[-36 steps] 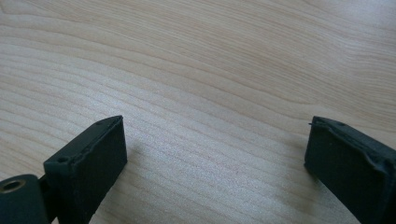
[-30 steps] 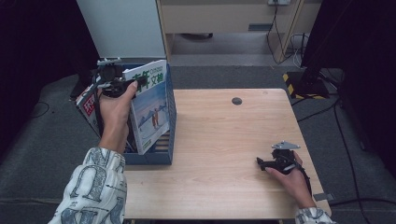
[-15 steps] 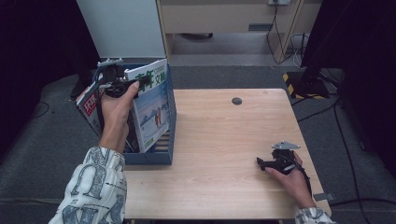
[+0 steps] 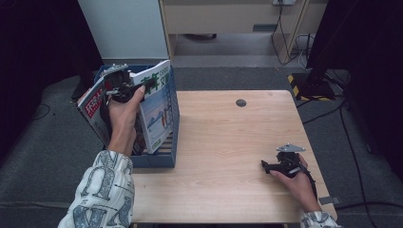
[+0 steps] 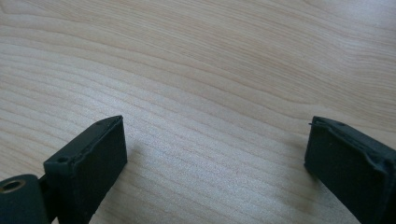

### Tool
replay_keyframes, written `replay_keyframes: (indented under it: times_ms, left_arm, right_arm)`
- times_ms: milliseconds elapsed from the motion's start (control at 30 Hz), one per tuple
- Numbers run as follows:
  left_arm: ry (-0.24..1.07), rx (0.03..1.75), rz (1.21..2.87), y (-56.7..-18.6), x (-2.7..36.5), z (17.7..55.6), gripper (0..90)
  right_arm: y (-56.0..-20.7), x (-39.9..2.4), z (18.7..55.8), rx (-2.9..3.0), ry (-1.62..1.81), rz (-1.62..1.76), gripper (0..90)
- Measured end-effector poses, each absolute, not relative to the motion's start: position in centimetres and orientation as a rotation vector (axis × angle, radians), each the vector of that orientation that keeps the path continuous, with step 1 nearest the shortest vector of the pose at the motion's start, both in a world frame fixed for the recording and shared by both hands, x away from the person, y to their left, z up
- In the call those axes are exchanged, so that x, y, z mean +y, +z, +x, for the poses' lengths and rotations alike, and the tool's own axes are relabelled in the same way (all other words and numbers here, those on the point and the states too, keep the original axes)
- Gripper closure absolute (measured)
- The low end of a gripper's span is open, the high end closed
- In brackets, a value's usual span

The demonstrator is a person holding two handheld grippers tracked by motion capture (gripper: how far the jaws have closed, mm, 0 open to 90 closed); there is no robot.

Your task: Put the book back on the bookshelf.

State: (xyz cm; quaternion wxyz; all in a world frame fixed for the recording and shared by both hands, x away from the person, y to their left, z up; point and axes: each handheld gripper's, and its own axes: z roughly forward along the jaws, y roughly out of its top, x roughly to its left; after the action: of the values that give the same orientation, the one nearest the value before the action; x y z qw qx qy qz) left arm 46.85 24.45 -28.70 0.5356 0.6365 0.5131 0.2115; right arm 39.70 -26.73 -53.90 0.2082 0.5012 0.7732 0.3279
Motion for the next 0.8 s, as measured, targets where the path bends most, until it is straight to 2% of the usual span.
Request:
replay_keyframes:
  times_ms: [800]
  left_arm:
    - [0.542, 1.164, 1.447, -31.9, 23.9, 46.1, 72.9]
  right_arm:
    - [-53.9, -26.7, 39.6, 2.149, 0.914, 1.394, 6.1]
